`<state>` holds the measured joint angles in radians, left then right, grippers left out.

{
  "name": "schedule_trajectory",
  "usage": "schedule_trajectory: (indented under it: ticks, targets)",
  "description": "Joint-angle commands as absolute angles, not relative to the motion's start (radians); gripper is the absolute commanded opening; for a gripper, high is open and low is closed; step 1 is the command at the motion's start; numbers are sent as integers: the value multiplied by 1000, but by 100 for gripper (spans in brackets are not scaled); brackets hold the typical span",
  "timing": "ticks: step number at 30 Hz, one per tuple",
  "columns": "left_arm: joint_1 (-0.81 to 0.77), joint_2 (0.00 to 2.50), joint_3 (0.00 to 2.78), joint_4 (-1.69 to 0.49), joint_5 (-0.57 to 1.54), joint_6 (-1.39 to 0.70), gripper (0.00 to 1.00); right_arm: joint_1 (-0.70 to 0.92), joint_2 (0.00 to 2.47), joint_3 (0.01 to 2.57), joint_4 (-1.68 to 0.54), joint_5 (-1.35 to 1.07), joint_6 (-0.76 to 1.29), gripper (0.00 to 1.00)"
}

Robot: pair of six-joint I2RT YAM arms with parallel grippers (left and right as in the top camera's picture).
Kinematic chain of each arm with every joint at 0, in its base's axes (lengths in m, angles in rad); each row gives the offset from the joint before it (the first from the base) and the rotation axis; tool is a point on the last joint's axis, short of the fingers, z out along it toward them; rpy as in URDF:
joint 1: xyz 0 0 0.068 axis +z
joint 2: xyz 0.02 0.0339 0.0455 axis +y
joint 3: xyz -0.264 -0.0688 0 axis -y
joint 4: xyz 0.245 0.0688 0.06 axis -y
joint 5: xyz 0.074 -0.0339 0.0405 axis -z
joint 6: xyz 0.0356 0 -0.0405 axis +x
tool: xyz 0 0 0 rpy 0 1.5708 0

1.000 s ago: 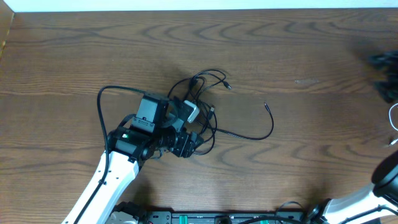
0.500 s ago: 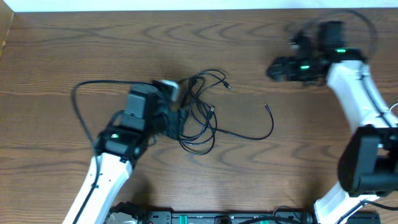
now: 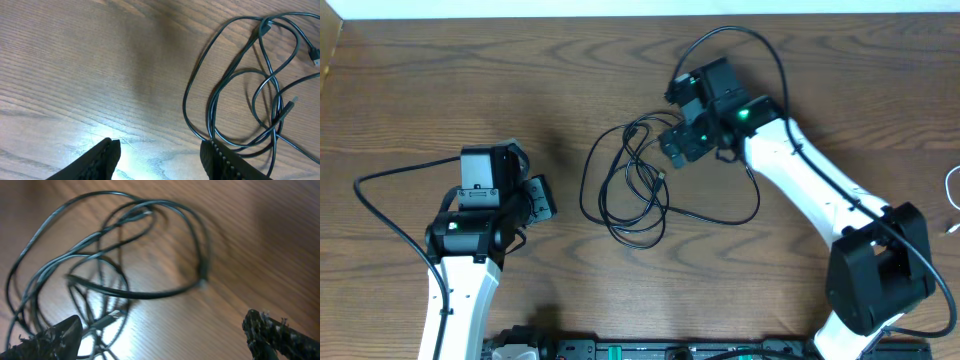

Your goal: Untangle cables

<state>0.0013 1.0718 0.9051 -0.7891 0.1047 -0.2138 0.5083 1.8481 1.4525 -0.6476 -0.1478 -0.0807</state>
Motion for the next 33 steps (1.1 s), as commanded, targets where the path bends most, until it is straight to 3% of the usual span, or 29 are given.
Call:
schedule_trajectory:
  ticks: [1,18,24,26,31,33]
  targets:
    - [7,1071,918,-794,93,-227,57,556,1892,1465,-632,-131,-53,99]
    - [7,1071,904,-808,93,-219,57,698,2034,1465,-387,-134,135,95]
    - [7,1071,904,-808,93,-219,57,743,2034,1465,-338,-133,135,86]
    - [7,1071,904,-808,93,-219,57,753,2034,1465,-327,-133,137,73]
    - [7,1071,904,-815,93,-219,57,762,2035,1465,-307,-96,200,14]
    - [7,1071,904,-819,93,-219,57,762,2035,1465,-305,-79,218,1]
